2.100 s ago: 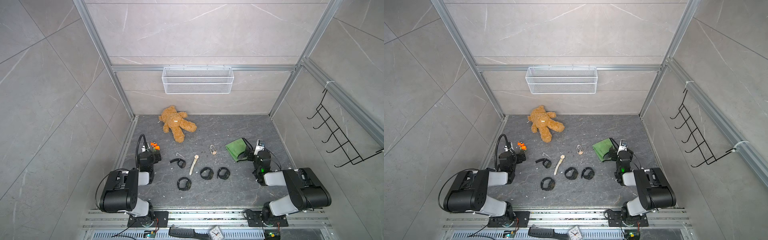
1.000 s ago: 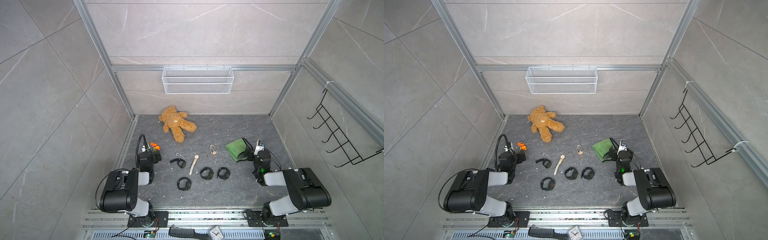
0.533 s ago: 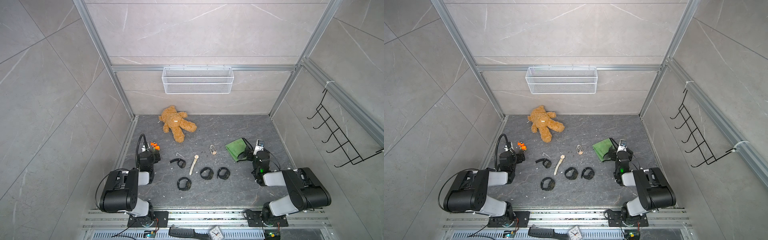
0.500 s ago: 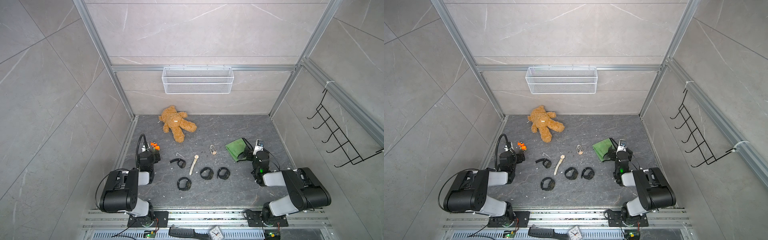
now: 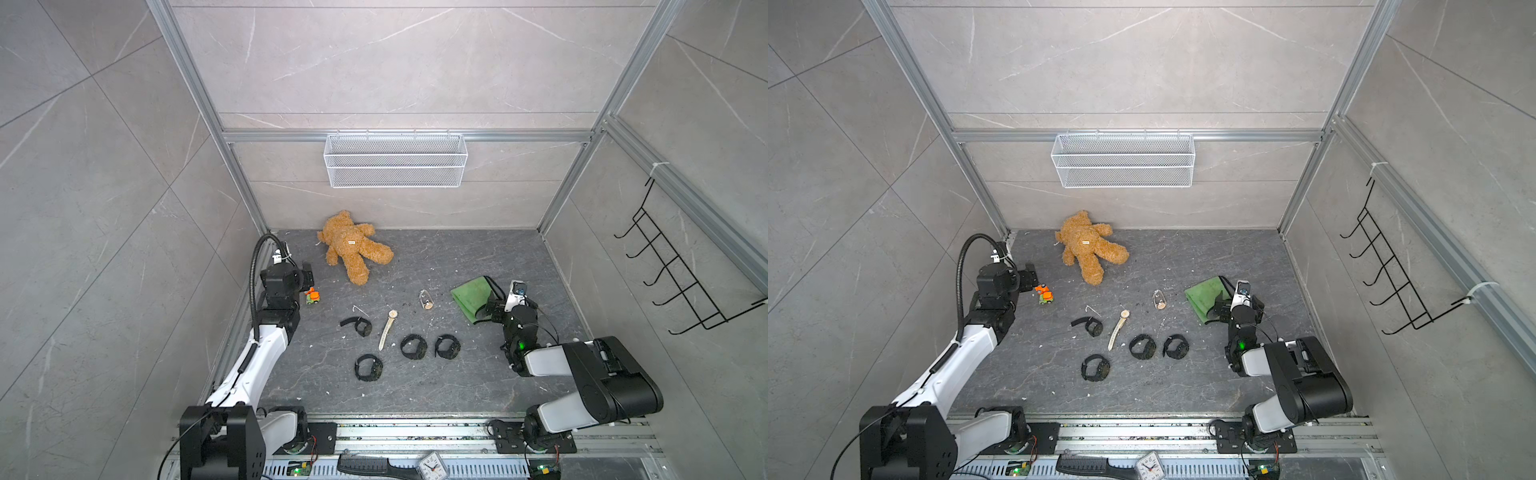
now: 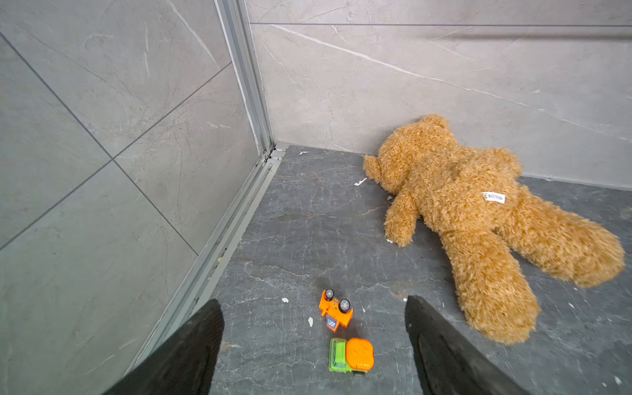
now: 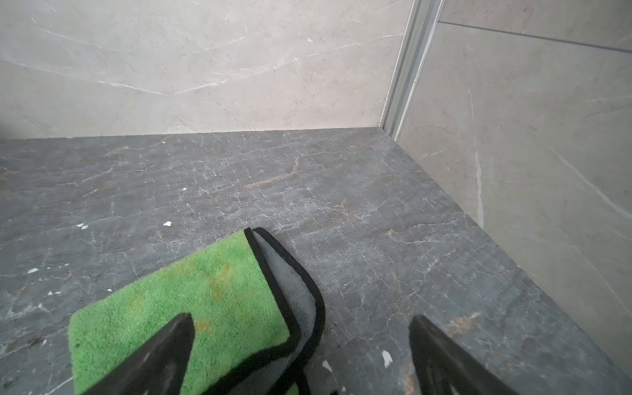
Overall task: Wipe the watch dial
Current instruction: Pick up the watch at the center of the board.
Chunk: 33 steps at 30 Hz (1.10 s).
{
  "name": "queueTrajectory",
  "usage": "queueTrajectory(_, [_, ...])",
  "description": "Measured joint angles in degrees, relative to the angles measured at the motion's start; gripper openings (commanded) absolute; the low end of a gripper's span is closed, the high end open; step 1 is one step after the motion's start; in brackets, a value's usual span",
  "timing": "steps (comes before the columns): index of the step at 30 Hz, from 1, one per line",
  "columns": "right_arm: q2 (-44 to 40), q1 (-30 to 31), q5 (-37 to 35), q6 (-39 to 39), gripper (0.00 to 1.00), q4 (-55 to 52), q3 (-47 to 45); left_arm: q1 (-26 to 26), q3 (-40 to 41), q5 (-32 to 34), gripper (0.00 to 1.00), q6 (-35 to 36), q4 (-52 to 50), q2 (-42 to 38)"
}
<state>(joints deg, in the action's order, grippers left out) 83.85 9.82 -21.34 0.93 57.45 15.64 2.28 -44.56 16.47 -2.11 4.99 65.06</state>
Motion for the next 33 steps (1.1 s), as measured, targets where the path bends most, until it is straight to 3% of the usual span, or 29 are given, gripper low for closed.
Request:
queueTrajectory(3, [-7.8, 2.1, -0.4, -1.2, 1.00, -13.4, 6.0, 0.4, 0.0, -1.9, 0.88, -1.0, -5.4, -2.3])
queueTrajectory(6, [-11.5, 2.6, -0.7, -0.5, 1.00, -26.8, 18.4, 1.7, 0.0, -3.5, 0.88, -2.0, -9.3, -3.7])
queueTrajectory(13, [-5.1, 2.9, -3.7, 11.8, 1.00, -62.5, 49.1, 6.8, -0.4, -5.2, 0.89, -3.8, -14.1, -3.6])
queueTrajectory(18, [-4.2, 4.3, -3.2, 16.1, 0.99, -78.6, 51.0, 12.7, -6.4, -6.4, 0.87, -4.2, -17.5, 2.3])
queueTrajectory(26, [-5.0, 4.5, 0.7, 18.9, 0.83, -93.9, 53.0, 25.8, -22.7, -7.3, 0.78, -5.0, -23.7, 18.6])
queueTrajectory(33, [-9.1, 4.5, 2.7, 19.5, 0.81, -101.4, 53.2, 28.3, -33.3, -9.5, 0.77, -8.7, -28.2, 28.4])
